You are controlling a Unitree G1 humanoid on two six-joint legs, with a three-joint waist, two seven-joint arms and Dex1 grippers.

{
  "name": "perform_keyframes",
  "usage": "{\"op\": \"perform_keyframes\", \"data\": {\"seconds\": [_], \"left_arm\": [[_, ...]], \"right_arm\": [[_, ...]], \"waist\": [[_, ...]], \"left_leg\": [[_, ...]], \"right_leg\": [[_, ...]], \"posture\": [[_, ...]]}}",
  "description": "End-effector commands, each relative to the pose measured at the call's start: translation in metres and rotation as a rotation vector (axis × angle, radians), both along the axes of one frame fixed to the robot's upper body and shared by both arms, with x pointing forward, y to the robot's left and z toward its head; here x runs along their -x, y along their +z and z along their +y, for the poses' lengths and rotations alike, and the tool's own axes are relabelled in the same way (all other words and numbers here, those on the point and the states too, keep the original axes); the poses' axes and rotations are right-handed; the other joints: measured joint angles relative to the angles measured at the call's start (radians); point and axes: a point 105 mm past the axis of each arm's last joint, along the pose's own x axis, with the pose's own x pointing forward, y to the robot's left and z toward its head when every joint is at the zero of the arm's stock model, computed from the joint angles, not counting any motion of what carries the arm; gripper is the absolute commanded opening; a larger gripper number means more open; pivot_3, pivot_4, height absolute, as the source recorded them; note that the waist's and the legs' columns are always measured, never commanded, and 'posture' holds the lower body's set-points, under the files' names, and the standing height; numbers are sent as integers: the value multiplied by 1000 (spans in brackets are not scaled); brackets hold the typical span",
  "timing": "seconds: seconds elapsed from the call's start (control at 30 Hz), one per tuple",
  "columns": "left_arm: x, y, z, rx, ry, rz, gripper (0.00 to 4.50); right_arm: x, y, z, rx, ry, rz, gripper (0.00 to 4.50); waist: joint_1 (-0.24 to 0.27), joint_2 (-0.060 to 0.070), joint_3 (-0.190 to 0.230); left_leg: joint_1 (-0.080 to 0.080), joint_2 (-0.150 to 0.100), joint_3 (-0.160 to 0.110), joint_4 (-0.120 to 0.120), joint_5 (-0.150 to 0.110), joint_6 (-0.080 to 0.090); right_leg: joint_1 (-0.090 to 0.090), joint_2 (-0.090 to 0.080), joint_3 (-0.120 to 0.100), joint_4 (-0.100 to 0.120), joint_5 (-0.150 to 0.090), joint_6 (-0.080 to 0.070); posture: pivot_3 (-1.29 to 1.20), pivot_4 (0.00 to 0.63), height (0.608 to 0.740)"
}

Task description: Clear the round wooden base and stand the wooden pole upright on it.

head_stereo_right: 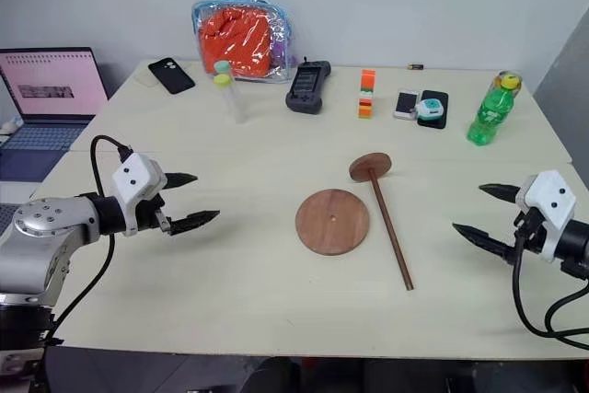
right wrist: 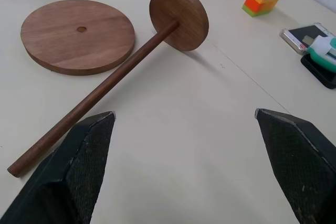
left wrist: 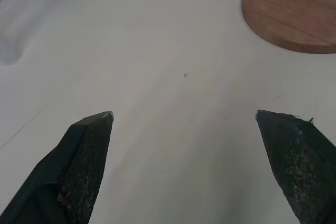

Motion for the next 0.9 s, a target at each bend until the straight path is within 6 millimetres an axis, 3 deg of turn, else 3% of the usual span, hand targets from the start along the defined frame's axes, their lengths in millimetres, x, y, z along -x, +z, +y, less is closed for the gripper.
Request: {"op": "perform_keyframes", "data": {"seconds": [0.03,0.17,0.47,0.73,0.8,0.9], "left_arm": [[0,17,-1,20,-21,-59,4500],[-2,13,-2,-9,-12,-52,4500],[-1,22,-17,27,-89,-100,4500],[20,12,-65,-20,-326,-3,4500],[20,14,-80,-17,-387,-7,4500],[22,16,-99,5,-445,1,4500]], "right_arm": [[2,12,-1,15,6,-43,4472],[3,15,-2,11,-2,-67,4472],[4,15,4,6,1,-73,4472],[9,16,20,31,23,-52,4472],[6,17,33,30,5,-41,4472],[-1,18,37,69,-63,-30,4472]], "waist": [[0,0,0],[-1,0,0],[-1,0,0],[0,0,0],[0,0,0],[0,0,0]], "left_leg": [[0,0,0,0,0,0],[0,0,0,0,0,0],[0,0,0,0,0,0],[-1,0,0,0,0,0],[-1,0,0,0,0,0],[-1,-1,0,1,0,0]], "right_leg": [[0,0,0,0,0,0],[0,0,0,0,0,0],[0,0,0,0,0,0],[-1,0,0,0,0,0],[-1,1,0,0,0,0],[-1,1,0,1,0,0]], "posture": [[0,150,740],[0,150,740],[0,150,740],[0,150,740],[0,150,740],[0,150,740]]}}
